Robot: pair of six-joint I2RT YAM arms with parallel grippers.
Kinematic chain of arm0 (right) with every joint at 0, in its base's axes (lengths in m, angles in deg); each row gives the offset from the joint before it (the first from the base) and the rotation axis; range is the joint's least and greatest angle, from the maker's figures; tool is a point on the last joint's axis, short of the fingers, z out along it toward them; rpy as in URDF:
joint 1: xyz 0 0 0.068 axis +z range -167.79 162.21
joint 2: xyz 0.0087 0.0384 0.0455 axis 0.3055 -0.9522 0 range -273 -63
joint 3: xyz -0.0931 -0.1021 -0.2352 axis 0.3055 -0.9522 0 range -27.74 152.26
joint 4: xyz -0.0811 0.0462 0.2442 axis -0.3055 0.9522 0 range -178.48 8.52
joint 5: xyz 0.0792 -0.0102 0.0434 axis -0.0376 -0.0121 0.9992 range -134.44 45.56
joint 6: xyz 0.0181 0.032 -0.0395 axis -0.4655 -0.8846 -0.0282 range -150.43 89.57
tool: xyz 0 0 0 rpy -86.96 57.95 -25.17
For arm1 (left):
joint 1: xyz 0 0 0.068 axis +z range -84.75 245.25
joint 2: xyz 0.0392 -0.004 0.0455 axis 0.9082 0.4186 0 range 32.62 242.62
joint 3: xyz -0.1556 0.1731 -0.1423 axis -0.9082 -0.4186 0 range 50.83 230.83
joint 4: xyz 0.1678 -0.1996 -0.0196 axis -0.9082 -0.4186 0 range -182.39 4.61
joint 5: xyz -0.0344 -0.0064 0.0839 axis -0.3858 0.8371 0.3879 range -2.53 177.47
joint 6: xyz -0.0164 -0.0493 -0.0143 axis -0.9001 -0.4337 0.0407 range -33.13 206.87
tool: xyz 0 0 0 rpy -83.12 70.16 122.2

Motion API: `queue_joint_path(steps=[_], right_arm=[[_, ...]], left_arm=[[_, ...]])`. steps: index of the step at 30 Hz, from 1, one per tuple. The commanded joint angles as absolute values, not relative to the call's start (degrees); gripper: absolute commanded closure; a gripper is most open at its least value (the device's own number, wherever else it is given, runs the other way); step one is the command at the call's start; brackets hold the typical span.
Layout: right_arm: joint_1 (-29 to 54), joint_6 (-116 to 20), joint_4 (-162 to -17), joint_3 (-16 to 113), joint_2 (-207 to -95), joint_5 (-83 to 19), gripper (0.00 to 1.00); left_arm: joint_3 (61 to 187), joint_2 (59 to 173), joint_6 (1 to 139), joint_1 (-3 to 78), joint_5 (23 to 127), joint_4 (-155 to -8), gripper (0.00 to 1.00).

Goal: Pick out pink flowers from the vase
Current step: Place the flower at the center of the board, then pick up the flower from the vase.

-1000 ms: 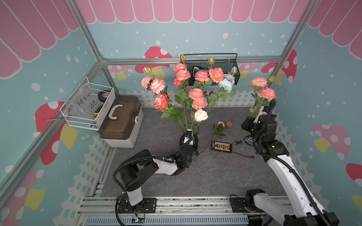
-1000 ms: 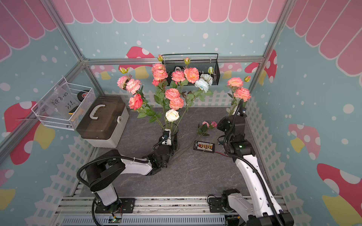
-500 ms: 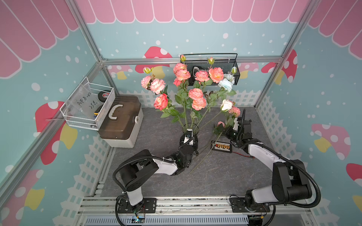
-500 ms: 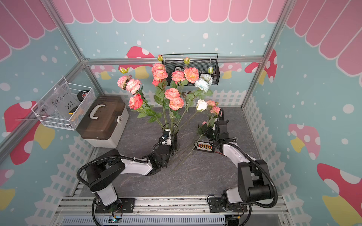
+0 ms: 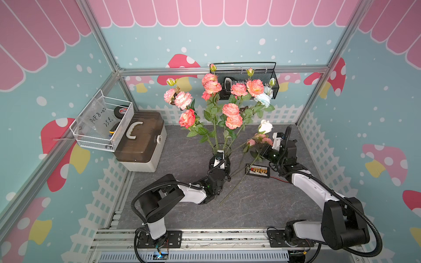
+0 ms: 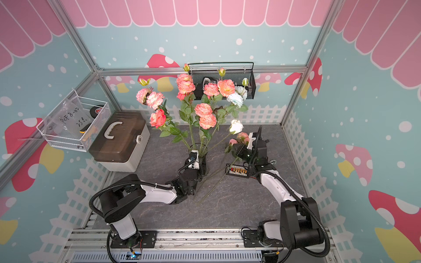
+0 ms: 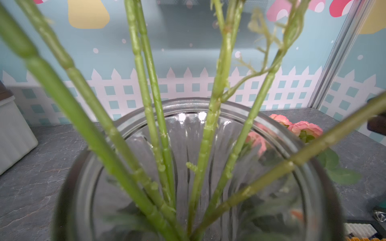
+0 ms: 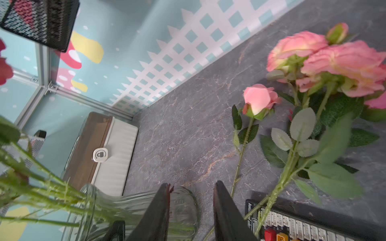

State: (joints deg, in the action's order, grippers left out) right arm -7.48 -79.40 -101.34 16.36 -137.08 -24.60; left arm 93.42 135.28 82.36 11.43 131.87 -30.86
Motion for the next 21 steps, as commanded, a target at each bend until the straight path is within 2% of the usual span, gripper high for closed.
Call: queue_joint_path(steps=[1, 7, 13, 17, 21], right_arm=[[-3.6, -71.3, -97.6, 17.8, -130.9, -28.4, 0.66], [6.7, -56.7, -83.3, 24.3, -123.7, -44.8, 0.69], [12.4, -47.9, -82.7, 26.8, -118.9, -62.2, 0.69], [12.7, -41.0, -84.4, 33.1, -119.5, -64.3, 0.69], [13.8, -35.9, -85.1, 41.2, -122.6, -57.1, 0.69]], left_arm=[[91.3, 138.8, 79.3, 11.0, 129.6, -41.4, 1.00], [91.3, 139.1, 79.1, 11.0, 129.7, -41.1, 1.00], [91.5, 139.3, 79.5, 11.0, 129.6, -40.5, 1.00], [91.3, 139.2, 79.0, 11.0, 129.5, -40.7, 1.00], [91.2, 139.3, 79.1, 11.0, 129.5, -40.6, 1.00]])
